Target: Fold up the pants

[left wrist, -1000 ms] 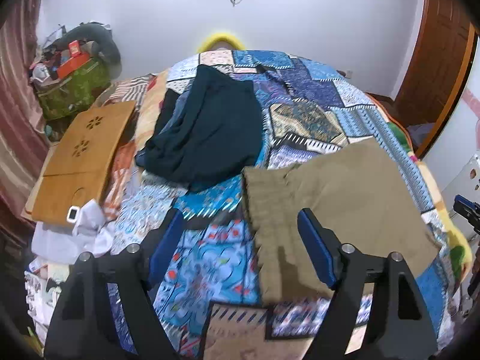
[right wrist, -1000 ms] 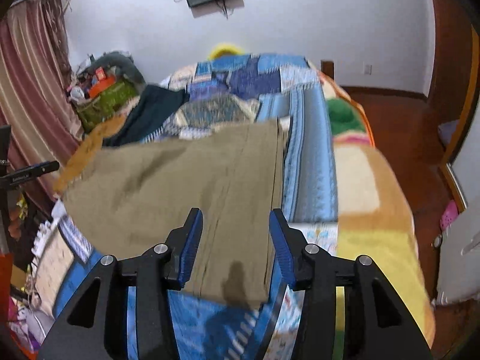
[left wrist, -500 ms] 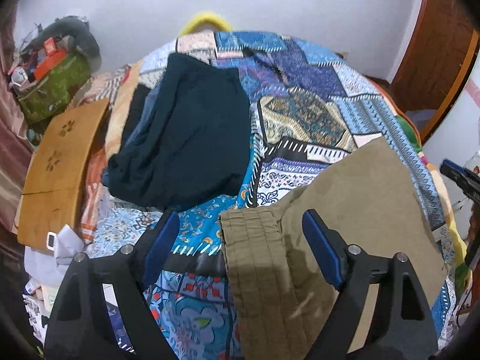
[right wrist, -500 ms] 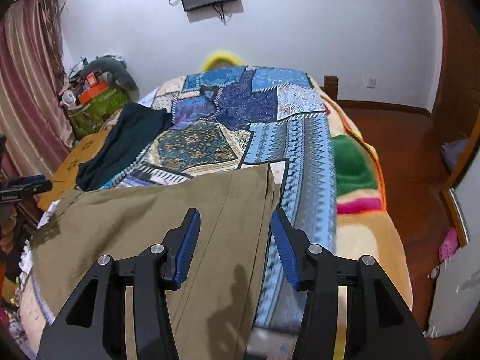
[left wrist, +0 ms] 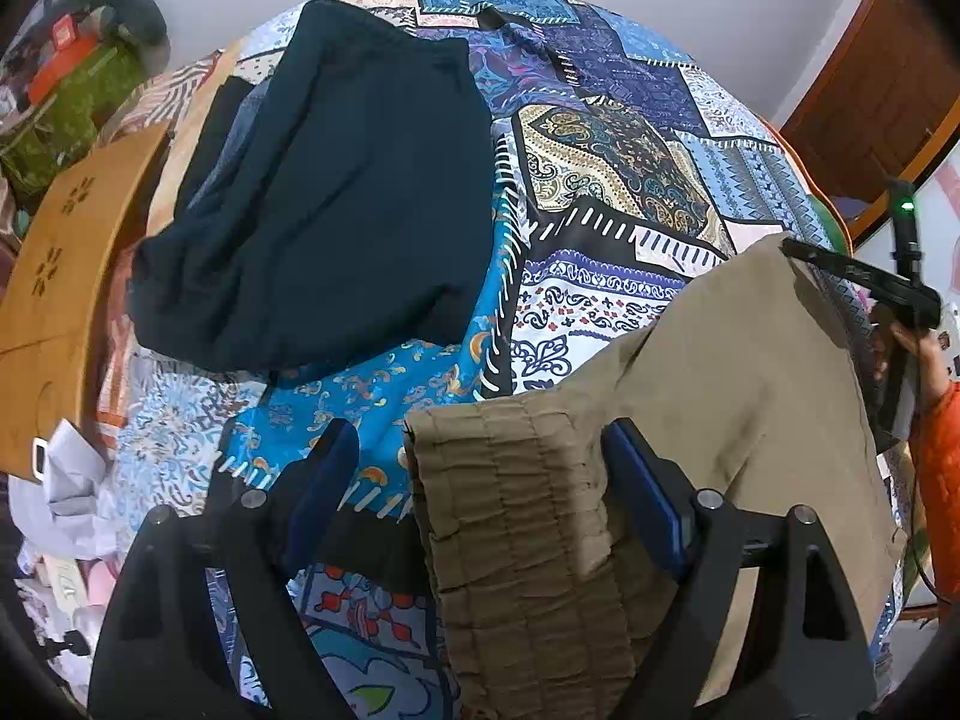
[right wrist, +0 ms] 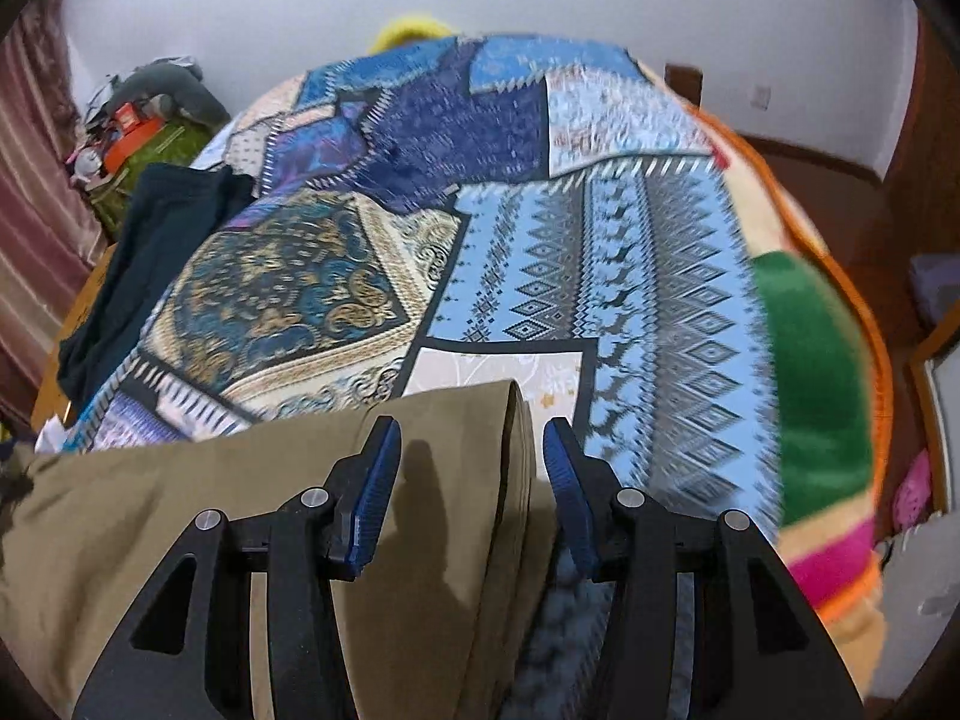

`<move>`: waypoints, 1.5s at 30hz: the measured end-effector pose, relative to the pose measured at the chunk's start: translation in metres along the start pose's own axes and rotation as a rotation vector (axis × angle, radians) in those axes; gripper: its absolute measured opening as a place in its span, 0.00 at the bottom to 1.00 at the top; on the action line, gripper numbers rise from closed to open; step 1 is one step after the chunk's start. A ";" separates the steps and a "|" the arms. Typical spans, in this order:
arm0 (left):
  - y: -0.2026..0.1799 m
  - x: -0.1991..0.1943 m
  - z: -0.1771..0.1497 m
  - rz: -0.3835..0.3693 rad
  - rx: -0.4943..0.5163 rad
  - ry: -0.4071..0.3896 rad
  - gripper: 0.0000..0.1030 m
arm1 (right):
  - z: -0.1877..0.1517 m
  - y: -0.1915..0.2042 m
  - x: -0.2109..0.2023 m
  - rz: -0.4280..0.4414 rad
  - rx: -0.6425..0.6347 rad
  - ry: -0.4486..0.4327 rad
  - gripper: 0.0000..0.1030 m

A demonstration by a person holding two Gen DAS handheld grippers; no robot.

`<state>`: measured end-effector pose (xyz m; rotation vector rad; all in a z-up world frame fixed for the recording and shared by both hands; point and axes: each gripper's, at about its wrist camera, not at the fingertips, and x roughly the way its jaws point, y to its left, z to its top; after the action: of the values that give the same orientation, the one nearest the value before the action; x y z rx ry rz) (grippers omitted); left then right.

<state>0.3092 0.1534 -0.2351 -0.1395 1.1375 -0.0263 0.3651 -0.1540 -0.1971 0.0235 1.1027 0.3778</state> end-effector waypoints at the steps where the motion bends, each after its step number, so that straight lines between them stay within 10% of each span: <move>1: 0.002 0.001 -0.001 -0.005 -0.008 -0.009 0.81 | 0.000 0.001 0.007 -0.002 -0.004 0.022 0.26; 4: 0.005 0.000 -0.005 -0.039 -0.025 -0.031 0.59 | -0.006 0.003 0.020 -0.031 -0.049 0.050 0.11; 15: 0.011 -0.002 -0.009 0.006 -0.098 -0.071 0.57 | -0.015 0.010 0.017 -0.103 -0.080 0.052 0.07; 20: -0.002 -0.025 -0.009 0.058 -0.012 -0.096 0.58 | -0.007 0.017 -0.003 -0.136 -0.117 0.039 0.14; 33: -0.045 -0.087 -0.004 0.046 0.129 -0.227 0.79 | -0.019 0.085 -0.117 0.115 -0.186 -0.154 0.45; 40: -0.056 -0.072 -0.002 0.030 0.134 -0.174 0.89 | -0.035 0.134 -0.118 0.198 -0.252 -0.153 0.72; 45: -0.054 -0.042 -0.008 0.026 0.140 -0.076 0.89 | -0.046 0.158 -0.088 0.231 -0.284 -0.067 0.73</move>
<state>0.2872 0.1026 -0.1933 -0.0010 1.0581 -0.0769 0.2454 -0.0414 -0.1098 -0.0879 0.9740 0.7333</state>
